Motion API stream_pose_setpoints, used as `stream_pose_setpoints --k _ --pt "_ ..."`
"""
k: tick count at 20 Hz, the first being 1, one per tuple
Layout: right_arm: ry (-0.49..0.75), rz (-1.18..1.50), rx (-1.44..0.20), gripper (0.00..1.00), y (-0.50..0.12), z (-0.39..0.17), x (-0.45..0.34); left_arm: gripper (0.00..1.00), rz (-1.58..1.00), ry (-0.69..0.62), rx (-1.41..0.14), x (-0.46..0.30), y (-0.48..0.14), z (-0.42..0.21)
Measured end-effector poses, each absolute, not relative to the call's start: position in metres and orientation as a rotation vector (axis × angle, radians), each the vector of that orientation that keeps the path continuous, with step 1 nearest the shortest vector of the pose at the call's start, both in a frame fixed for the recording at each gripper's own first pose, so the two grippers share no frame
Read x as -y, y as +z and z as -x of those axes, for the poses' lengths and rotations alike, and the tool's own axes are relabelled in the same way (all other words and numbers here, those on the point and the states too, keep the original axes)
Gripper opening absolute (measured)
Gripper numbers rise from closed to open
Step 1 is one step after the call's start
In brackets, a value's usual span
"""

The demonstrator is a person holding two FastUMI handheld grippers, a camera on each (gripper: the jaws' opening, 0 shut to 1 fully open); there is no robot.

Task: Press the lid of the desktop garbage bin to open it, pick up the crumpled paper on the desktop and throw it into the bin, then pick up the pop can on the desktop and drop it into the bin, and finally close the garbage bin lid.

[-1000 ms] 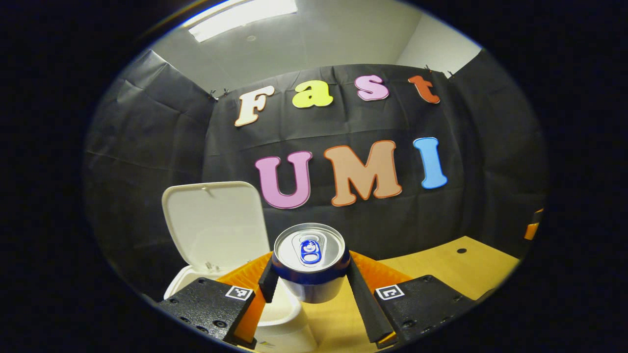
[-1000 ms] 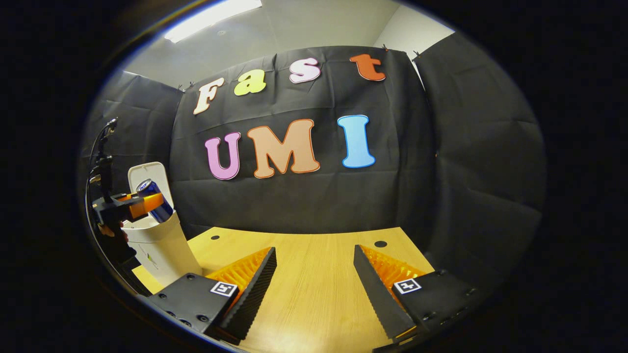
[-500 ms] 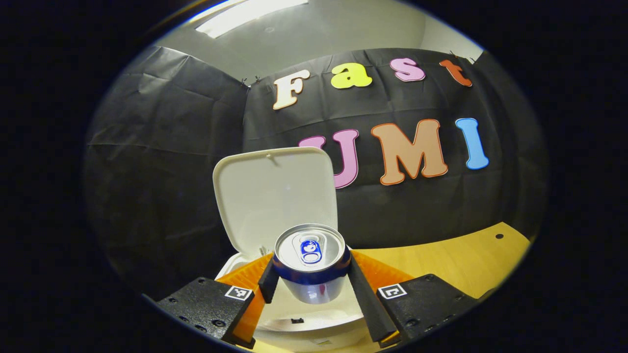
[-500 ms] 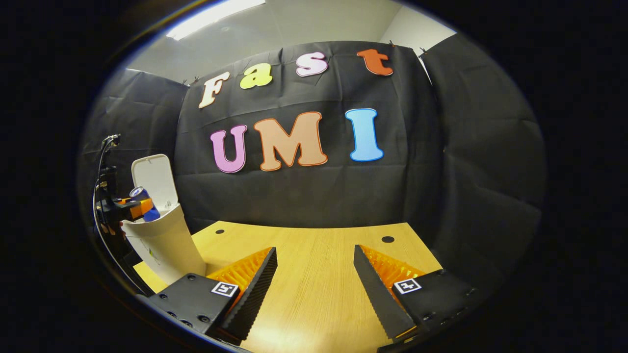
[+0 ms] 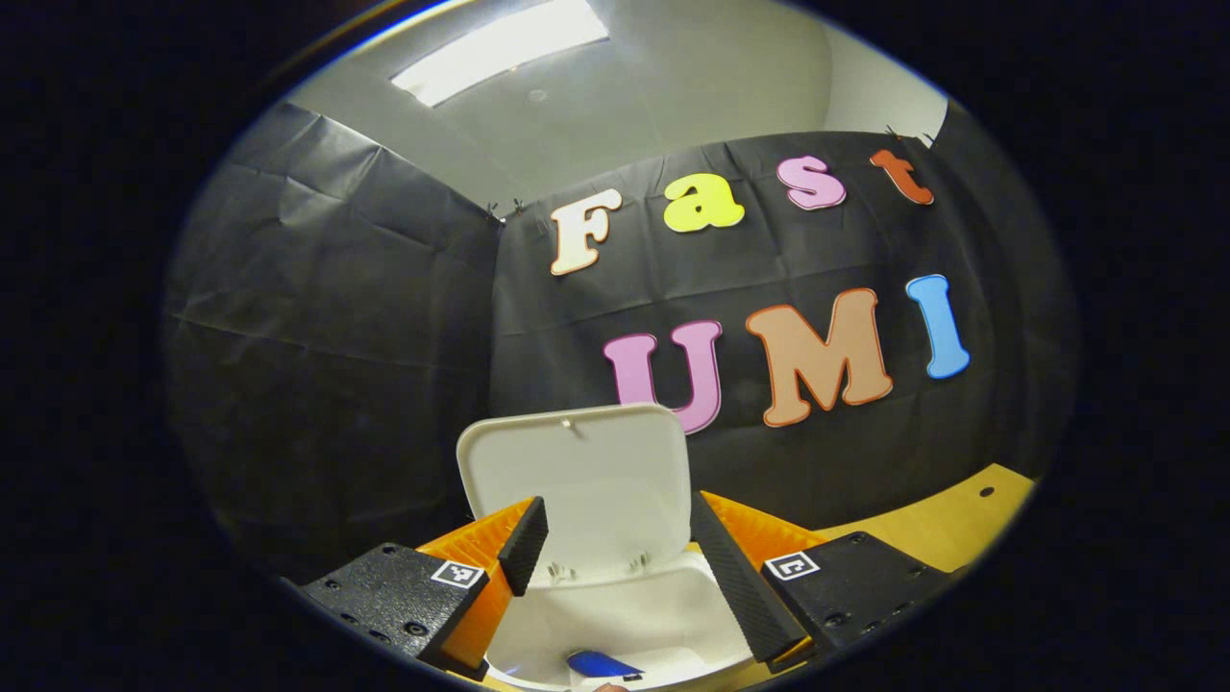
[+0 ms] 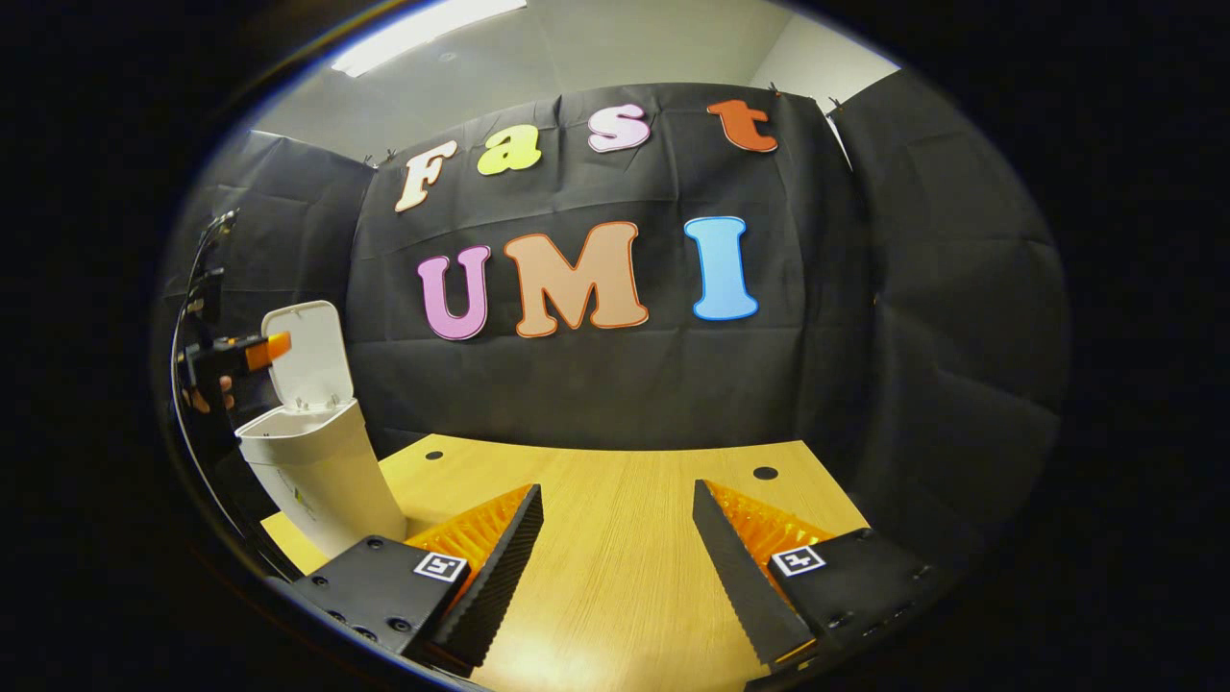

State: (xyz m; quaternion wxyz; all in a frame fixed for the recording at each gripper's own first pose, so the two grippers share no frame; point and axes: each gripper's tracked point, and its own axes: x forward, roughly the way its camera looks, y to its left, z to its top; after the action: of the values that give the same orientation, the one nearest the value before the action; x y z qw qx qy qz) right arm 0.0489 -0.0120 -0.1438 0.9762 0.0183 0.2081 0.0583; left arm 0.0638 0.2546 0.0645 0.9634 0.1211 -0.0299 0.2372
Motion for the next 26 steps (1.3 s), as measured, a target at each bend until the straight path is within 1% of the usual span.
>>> stream_pose_setpoints --k 1,2,6,9,11,13,14,15,18,26 --pt "0.114 -0.039 -0.424 0.96 -0.145 -0.047 0.013 0.9 -0.233 0.494 0.068 -0.26 0.075 -0.069" --pt "0.108 -0.041 -0.426 0.99 -0.148 -0.044 0.014 0.9 -0.224 0.497 0.079 -0.265 0.085 -0.076" --pt "0.068 -0.043 -0.437 0.98 -0.154 -0.036 0.025 0.89 -0.24 0.514 0.086 -0.287 0.109 -0.102" --pt "0.036 -0.064 -0.471 0.98 -0.164 -0.029 0.034 0.9 -0.238 0.505 0.066 -0.3 0.115 -0.127" --pt "0.023 -0.07 -0.478 0.99 -0.166 -0.027 0.034 0.9 -0.229 0.5 0.017 -0.309 0.104 -0.144" --pt "0.019 -0.061 -0.476 0.99 -0.165 -0.025 0.034 0.9 -0.217 0.494 0.026 -0.311 0.108 -0.15" --pt "0.021 -0.056 -0.477 0.98 -0.165 -0.026 0.032 0.94 -0.202 0.481 0.01 -0.308 0.103 -0.151" --pt "0.024 -0.054 -0.477 0.98 -0.165 -0.027 0.031 0.9 -0.191 0.478 0.016 -0.307 0.104 -0.152" --pt "0.044 -0.056 -0.47 0.98 -0.163 -0.03 0.024 0.9 -0.168 0.468 0.016 -0.302 0.102 -0.143" --pt "0.137 -0.055 -0.472 0.98 -0.17 -0.042 -0.007 0.89 -0.154 0.408 -0.039 -0.261 0.079 -0.089"
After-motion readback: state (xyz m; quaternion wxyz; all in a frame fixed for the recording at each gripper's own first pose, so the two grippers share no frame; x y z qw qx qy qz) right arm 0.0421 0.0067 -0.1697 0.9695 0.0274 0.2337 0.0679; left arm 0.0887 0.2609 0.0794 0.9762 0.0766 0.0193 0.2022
